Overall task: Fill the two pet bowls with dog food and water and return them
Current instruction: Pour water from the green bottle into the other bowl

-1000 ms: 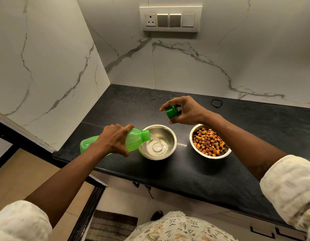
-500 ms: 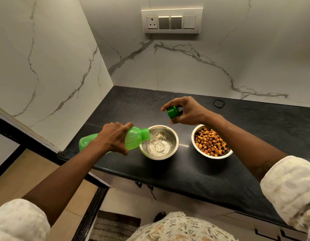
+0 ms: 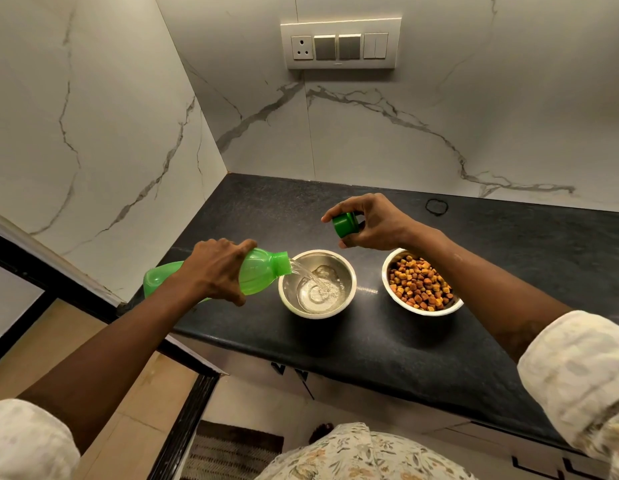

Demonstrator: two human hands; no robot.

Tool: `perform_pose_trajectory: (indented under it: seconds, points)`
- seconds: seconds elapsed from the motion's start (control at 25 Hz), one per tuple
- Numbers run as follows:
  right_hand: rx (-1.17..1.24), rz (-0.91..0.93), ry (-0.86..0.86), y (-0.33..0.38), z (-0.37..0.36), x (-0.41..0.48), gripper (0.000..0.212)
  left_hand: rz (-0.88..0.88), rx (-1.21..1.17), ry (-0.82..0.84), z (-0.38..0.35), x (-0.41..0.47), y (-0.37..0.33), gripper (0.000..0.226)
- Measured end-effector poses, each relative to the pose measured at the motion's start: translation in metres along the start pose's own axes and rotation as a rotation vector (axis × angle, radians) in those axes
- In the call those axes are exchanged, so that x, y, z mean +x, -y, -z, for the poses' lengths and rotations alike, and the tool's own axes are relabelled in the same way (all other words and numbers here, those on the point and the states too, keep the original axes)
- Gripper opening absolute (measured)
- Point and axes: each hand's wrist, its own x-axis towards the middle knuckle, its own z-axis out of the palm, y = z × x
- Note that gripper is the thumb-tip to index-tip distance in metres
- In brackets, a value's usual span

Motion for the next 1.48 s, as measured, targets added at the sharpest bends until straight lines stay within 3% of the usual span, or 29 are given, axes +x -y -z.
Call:
perform_pose_trajectory:
  seconds: [1.48]
  points:
    - [-0.013, 0.05, 0.024, 0.001, 0.001, 0.003, 0.055, 0.026, 0.117, -0.092, 0.04, -0.011, 0.025, 0.119]
